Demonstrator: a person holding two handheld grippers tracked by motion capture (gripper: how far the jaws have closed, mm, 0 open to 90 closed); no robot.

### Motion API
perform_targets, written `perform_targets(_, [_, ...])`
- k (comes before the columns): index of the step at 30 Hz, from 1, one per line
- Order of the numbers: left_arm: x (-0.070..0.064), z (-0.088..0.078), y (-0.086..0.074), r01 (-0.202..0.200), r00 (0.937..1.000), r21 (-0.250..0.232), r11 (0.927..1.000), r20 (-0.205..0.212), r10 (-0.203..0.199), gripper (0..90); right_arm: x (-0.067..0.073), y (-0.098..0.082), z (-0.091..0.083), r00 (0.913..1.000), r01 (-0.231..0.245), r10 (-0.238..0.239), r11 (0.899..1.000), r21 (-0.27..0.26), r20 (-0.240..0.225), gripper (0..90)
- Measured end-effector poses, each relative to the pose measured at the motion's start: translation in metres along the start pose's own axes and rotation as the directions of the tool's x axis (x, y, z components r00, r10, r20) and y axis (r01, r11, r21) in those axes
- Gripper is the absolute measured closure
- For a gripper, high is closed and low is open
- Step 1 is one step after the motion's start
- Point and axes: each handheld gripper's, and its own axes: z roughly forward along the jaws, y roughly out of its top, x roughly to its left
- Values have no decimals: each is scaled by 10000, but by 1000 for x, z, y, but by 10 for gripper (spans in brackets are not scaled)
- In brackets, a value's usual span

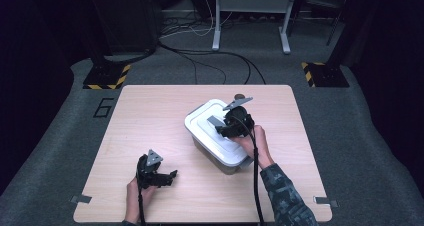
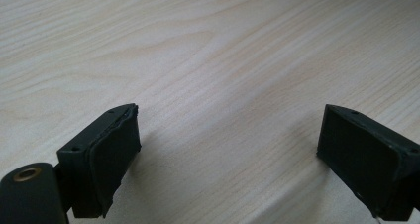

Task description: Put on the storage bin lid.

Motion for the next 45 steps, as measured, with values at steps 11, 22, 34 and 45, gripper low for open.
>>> perform_targets(11, [0,0,0,37,10000,-30,10000,0,-37,90,-3,-6,-24,9991,-94,112,9990,-427,401,70])
perform_targets(22, [0,0,0,37,10000,-34,10000,0,-37,90,-20,-30,-58,9952,-558,629,9941,-931,750,21])
perform_targets(34, [0,0,0,36,10000,-36,10000,-2,-36,90,-33,-60,-89,9873,-773,925,9900,-1183,1291,22])
perform_targets(45, [0,0,0,35,10000,-35,10000,-3,-35,90,-45,-104,-100,9779,-1316,1527,9803,-1471,1426,27])
